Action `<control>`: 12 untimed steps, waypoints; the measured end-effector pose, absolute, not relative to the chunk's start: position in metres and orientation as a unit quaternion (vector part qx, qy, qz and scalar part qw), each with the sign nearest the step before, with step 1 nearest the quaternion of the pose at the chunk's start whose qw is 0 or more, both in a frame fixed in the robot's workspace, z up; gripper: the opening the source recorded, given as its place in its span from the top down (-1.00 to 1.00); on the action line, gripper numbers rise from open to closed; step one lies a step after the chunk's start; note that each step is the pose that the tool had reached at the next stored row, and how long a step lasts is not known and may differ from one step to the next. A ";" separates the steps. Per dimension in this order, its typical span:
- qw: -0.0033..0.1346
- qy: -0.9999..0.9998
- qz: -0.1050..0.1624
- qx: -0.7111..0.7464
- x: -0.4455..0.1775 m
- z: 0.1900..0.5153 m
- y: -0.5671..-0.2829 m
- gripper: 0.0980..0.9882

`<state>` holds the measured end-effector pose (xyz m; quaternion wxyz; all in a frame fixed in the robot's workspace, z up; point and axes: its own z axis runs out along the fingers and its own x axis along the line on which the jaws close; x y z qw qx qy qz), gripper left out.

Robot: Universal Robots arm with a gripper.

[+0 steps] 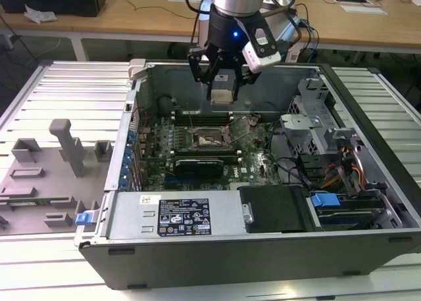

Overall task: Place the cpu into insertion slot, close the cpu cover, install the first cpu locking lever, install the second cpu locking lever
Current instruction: 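Place the cpu into insertion slot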

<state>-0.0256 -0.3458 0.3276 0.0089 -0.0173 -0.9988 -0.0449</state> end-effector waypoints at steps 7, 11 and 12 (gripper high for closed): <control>0.006 -0.996 -0.045 -0.071 -0.026 0.319 -0.346 0.00; 0.004 -0.991 -0.046 -0.126 -0.026 0.313 -0.346 0.00; 0.003 -0.989 -0.046 -0.143 -0.026 0.311 -0.346 0.00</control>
